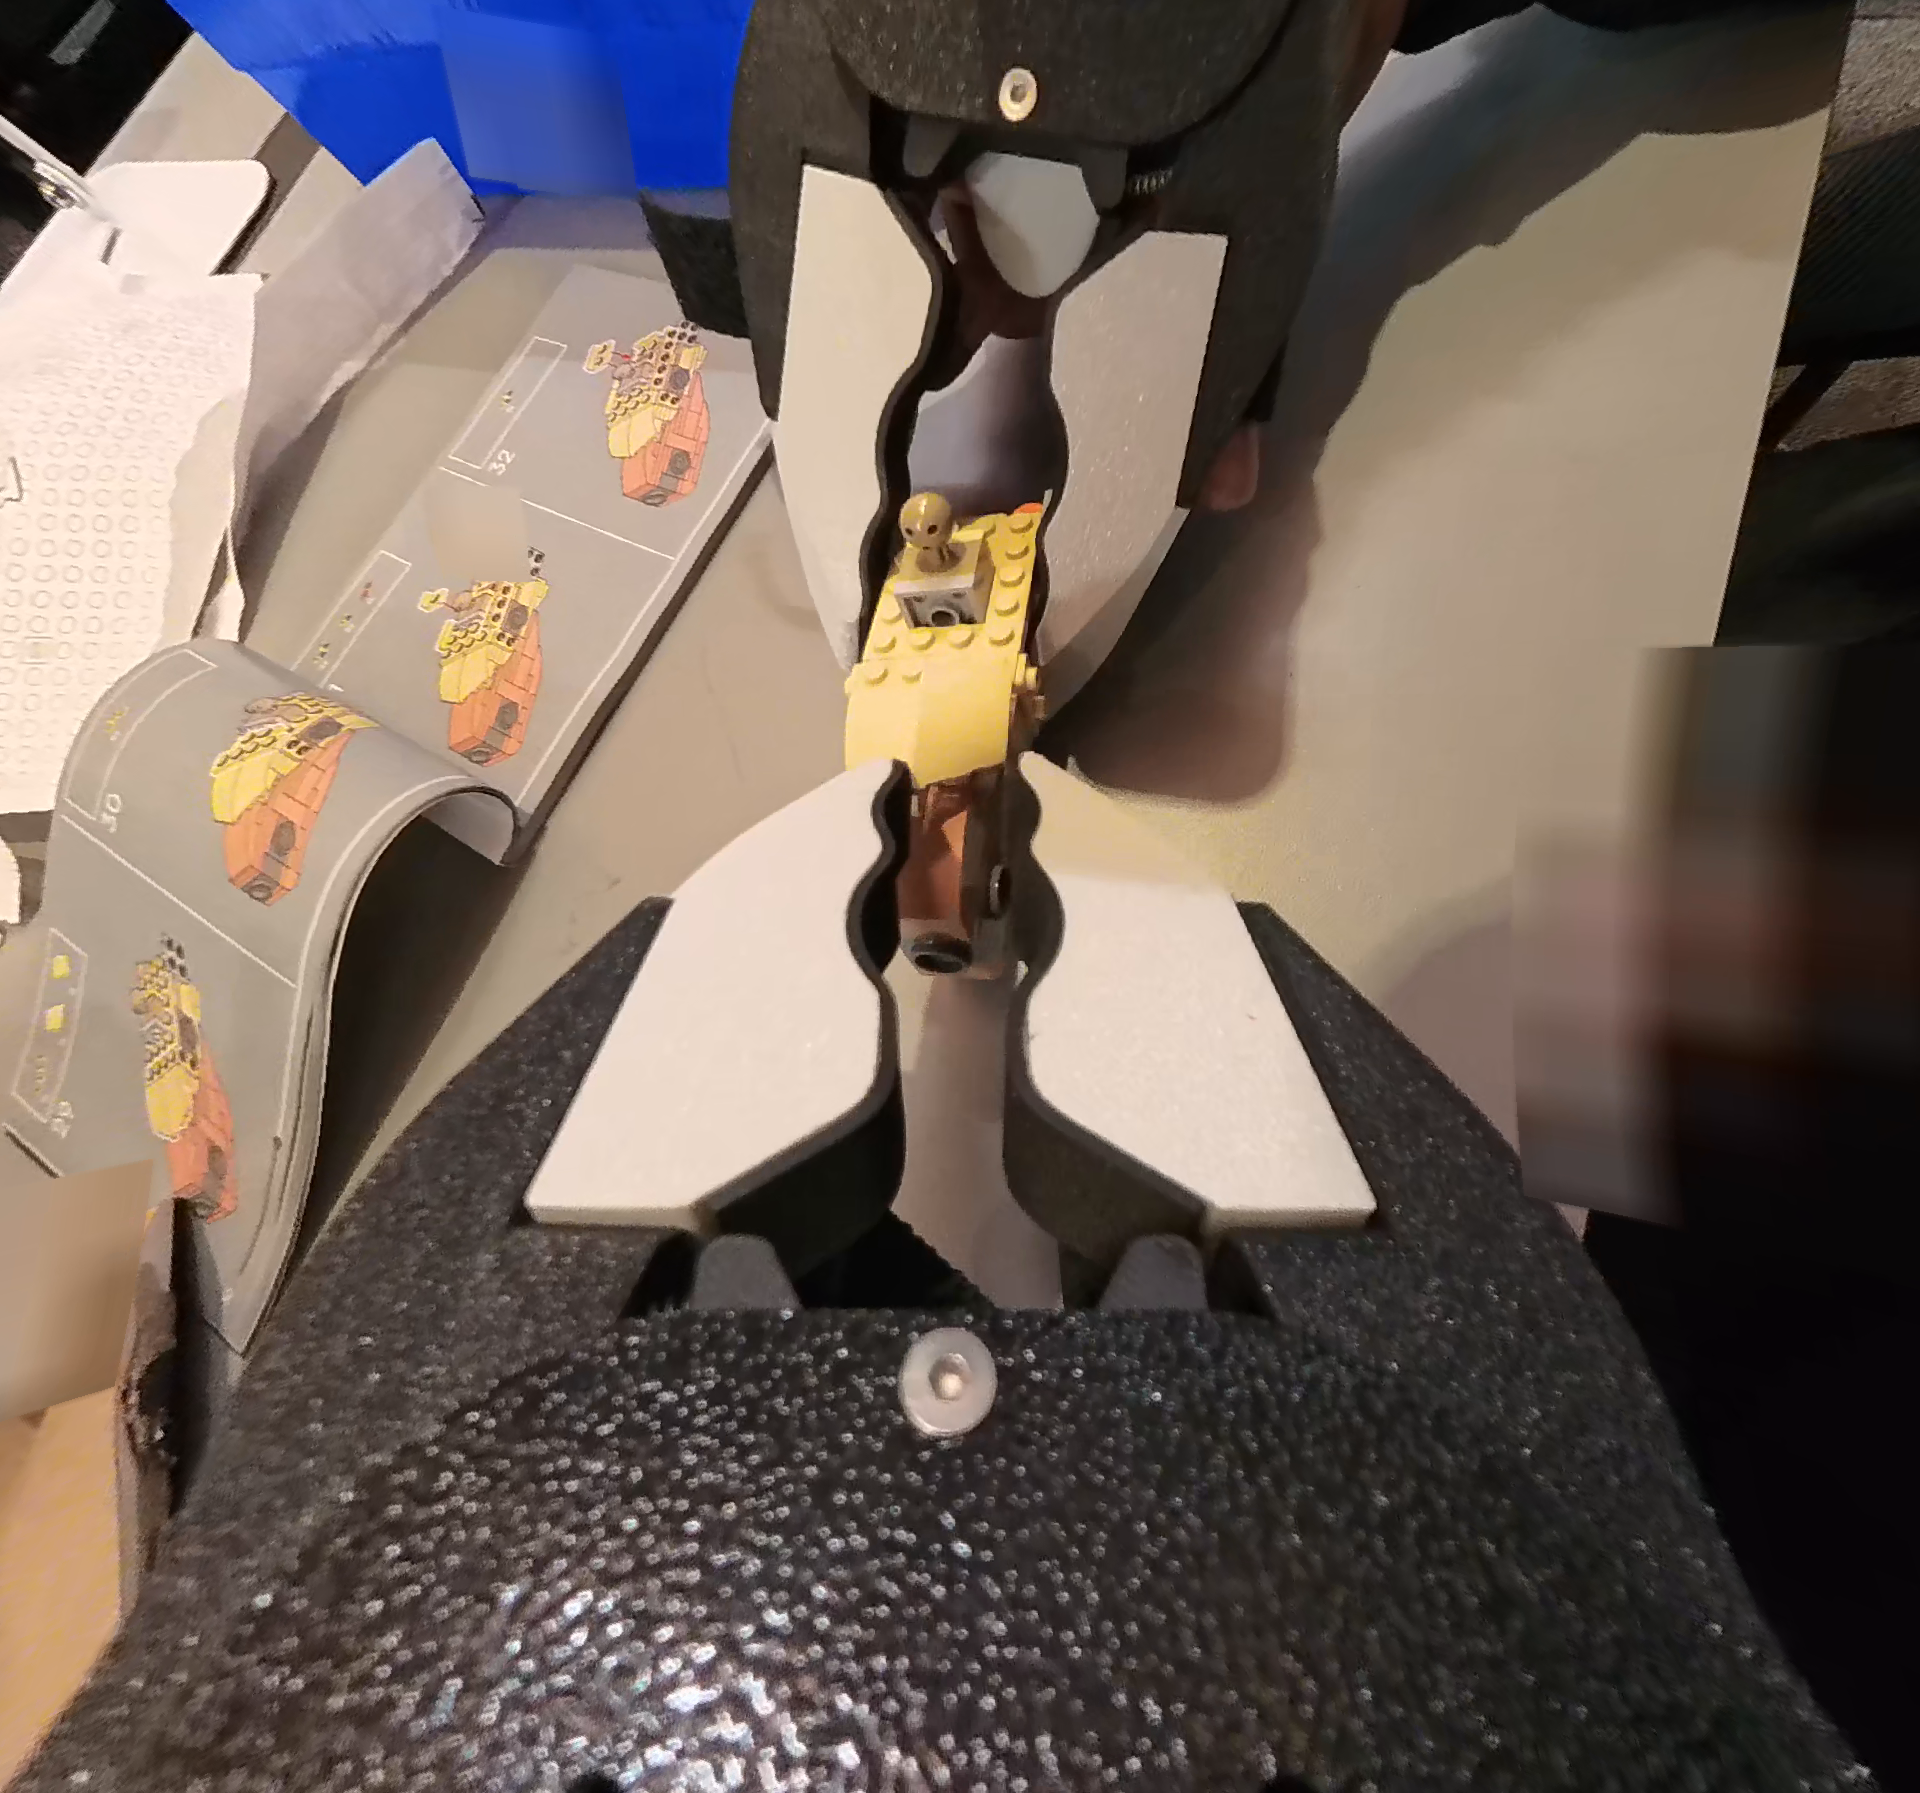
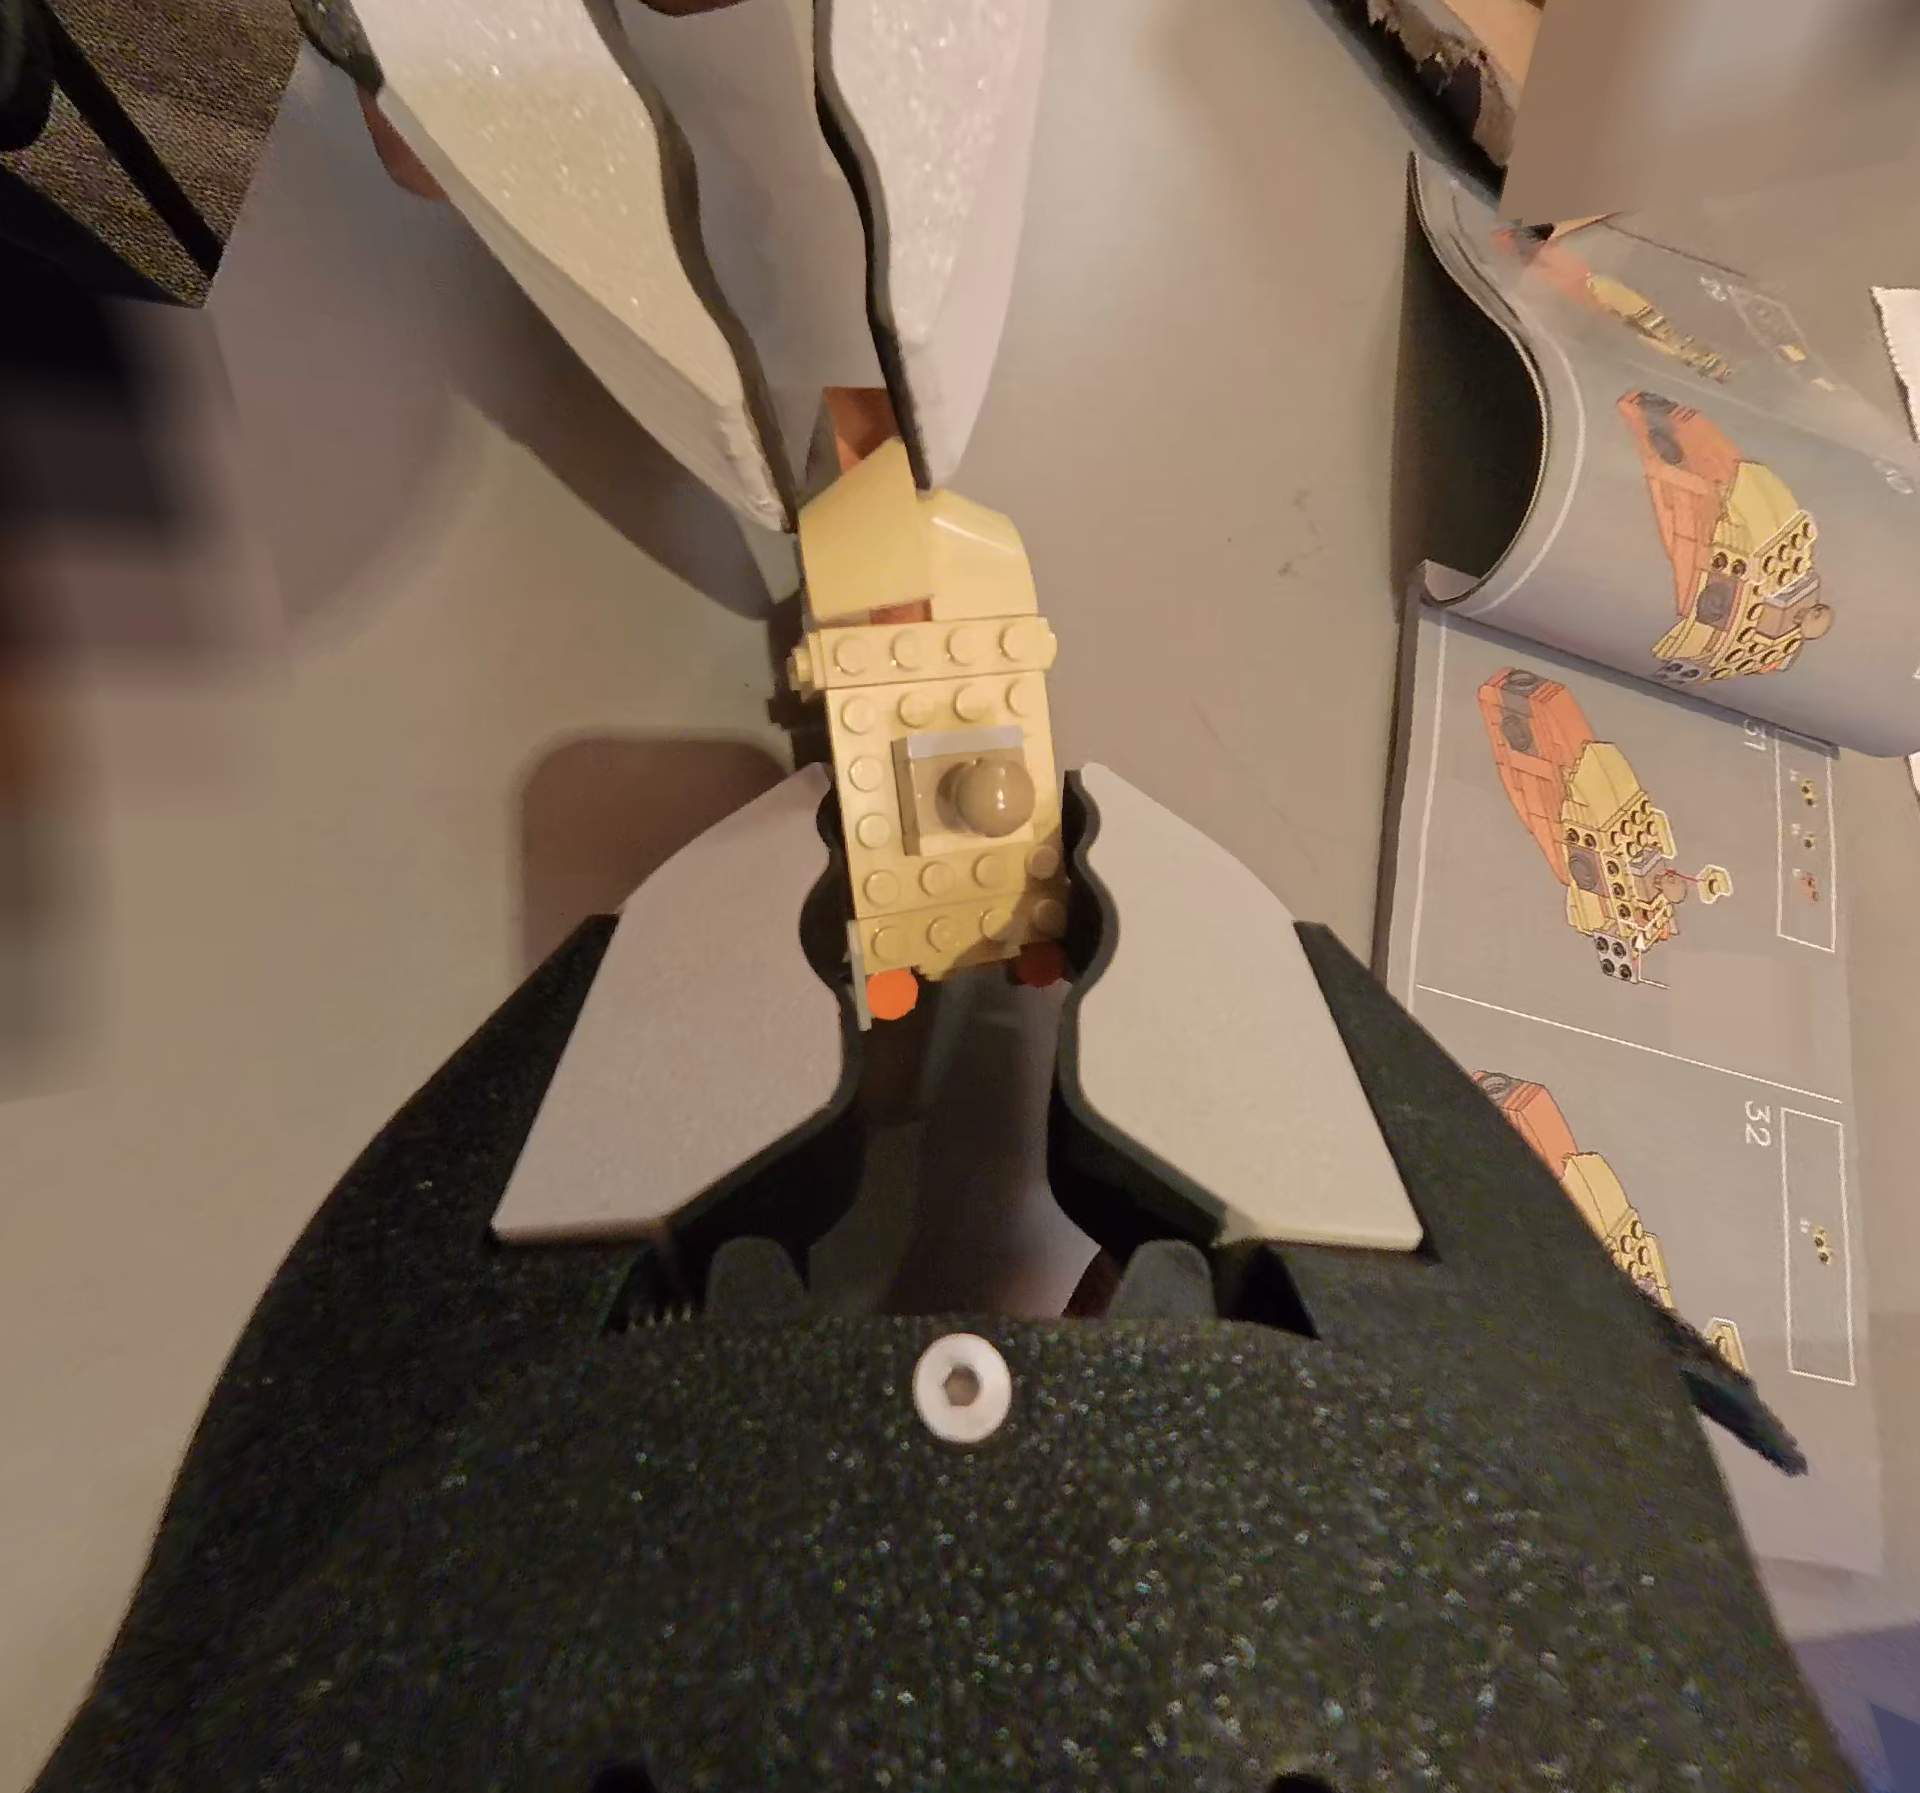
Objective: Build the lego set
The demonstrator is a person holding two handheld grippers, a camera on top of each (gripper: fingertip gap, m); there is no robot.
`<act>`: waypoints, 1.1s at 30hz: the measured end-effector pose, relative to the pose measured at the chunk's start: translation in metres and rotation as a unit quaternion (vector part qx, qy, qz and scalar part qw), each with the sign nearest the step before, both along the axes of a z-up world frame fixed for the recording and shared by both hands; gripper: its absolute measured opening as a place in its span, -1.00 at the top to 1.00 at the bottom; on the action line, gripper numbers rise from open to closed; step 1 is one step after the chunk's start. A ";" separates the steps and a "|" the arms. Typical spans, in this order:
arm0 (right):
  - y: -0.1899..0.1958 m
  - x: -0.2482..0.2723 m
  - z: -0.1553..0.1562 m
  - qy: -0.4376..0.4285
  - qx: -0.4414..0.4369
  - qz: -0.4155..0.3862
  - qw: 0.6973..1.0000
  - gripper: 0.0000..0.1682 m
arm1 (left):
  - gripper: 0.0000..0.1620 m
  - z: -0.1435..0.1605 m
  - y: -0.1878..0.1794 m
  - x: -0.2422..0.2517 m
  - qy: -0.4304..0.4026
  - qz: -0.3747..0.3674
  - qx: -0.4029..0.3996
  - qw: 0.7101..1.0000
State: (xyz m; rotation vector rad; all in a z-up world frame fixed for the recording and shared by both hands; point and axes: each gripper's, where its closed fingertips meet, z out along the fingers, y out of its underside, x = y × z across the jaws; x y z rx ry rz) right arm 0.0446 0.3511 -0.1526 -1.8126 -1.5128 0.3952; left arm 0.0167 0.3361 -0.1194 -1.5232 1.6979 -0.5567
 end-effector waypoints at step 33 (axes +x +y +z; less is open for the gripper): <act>-0.001 -0.001 0.001 0.006 -0.007 -0.001 1.000 0.54 | 0.79 -0.002 0.001 0.000 0.007 0.020 0.006 1.000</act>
